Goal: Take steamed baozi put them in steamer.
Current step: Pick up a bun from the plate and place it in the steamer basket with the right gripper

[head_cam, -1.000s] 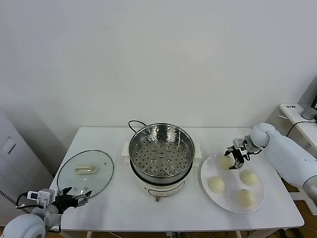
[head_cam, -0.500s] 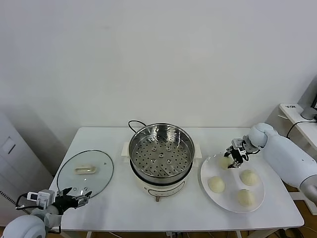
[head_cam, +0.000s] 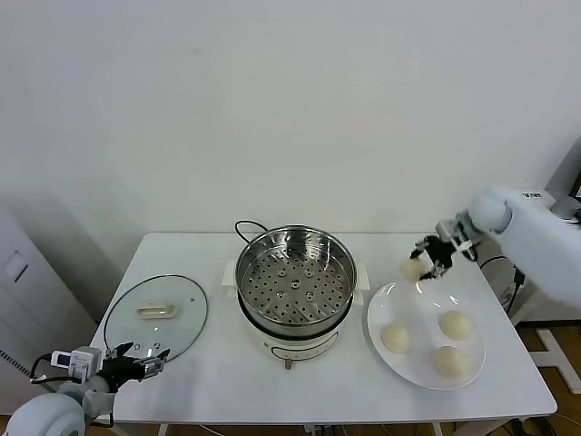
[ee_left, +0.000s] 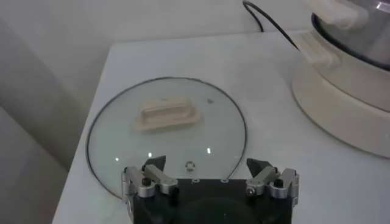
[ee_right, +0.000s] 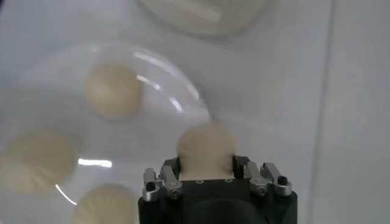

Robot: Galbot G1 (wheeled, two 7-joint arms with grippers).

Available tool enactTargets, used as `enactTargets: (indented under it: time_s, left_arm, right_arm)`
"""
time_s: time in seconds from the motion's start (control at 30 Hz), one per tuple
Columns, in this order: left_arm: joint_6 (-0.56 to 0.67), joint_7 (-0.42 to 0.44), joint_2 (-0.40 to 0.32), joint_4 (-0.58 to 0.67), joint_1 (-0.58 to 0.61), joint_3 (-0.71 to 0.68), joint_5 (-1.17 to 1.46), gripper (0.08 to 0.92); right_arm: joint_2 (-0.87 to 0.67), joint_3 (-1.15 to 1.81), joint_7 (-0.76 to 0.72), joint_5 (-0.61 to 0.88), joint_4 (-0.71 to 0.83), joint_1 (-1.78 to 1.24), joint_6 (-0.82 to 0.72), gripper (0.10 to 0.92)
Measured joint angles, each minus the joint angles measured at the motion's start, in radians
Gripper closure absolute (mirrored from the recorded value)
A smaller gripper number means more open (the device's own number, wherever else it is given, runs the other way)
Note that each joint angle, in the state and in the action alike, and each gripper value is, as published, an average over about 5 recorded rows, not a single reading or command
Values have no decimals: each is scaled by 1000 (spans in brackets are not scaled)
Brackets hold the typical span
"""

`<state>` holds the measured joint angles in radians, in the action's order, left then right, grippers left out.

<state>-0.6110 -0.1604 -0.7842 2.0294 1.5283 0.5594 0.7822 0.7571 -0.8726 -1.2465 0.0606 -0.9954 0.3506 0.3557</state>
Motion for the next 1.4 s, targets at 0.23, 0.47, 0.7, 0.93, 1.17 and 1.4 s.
enactTargets:
  time_s: [0.23,0.47,0.7,0.93,1.17,1.4]
  left_arm:
    - [0,-2,7,4,-1,0,0,177]
    - [0,-3,12,3,-4,1,0,177]
    - [2,-5,12,0,-2,1,0,177]
    - [3,-6,12,-1,0,1,0,177]
    - [3,-7,11,1,0,2,-1,177]
    - [3,-7,10,1,2,3,-3,177]
  right_arm:
    - [113,-43,-55,47,43,120,164,482]
    - [263,-35,-96,36,92,162,323,482]
    - [388,-7,-106,-23,100,159,413,482]
    - [466,16,-119,-117,76,120,461,482]
    - [503,45,-132,-227,55,63,468,482]
    - [538,87,-133,-330,63,-2,468,482]
